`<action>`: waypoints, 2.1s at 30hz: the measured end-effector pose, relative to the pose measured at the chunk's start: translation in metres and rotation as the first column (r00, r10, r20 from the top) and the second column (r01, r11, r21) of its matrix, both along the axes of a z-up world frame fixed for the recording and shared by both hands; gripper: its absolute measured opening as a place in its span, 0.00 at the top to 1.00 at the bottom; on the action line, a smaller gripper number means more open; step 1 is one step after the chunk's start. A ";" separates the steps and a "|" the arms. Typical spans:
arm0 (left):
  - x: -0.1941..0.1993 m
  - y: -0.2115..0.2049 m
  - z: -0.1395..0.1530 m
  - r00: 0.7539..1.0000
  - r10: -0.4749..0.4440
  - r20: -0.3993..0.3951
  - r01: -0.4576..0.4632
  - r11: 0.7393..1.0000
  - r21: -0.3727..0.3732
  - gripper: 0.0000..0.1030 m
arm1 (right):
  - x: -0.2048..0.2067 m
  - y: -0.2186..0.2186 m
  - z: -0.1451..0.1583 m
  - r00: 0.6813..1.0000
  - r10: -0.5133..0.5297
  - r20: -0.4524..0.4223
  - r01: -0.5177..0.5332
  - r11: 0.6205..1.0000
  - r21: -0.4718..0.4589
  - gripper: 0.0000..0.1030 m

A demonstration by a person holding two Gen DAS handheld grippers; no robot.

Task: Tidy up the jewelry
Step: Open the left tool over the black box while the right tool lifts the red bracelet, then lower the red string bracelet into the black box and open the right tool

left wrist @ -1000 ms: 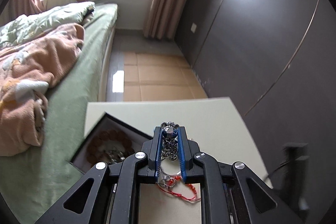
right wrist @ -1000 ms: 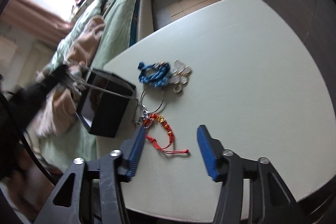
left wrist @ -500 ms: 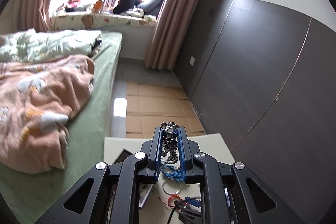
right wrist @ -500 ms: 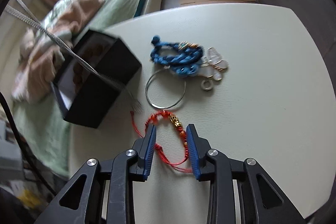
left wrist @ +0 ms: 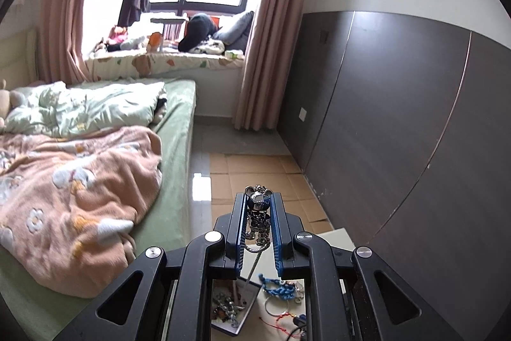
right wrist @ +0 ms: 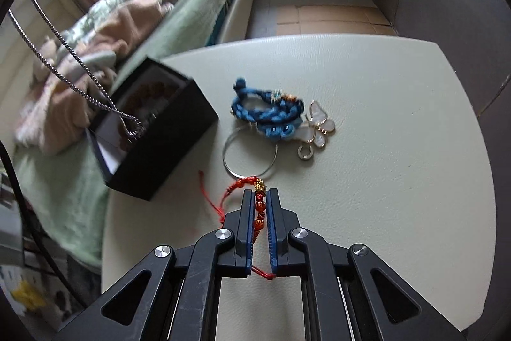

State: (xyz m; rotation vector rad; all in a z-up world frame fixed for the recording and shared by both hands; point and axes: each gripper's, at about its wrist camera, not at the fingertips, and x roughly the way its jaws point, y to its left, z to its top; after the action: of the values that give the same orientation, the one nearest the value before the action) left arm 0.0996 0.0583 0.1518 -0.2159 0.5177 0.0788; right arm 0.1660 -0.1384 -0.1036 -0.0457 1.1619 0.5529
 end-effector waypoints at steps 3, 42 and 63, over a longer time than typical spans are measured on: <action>-0.001 0.000 0.010 1.000 0.010 0.015 -0.010 1.000 0.019 0.86 | -0.003 -0.010 0.012 1.000 -0.008 0.003 0.008 0.998 0.065 0.91; -0.006 0.068 -0.185 0.959 0.031 -0.280 -0.120 0.944 -0.307 0.36 | -0.001 0.006 0.061 0.995 -0.049 0.088 0.000 0.877 0.480 0.91; -0.010 0.078 -0.179 0.966 0.057 -0.252 -0.136 0.941 -0.309 0.07 | 0.016 0.034 0.039 0.998 -0.062 0.010 0.051 0.892 0.449 0.25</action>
State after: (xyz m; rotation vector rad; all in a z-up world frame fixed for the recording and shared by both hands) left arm 0.0894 0.1358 -0.0270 -0.5599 0.7614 0.1167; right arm 0.1825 -0.1048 -0.0644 0.3789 0.9844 0.7563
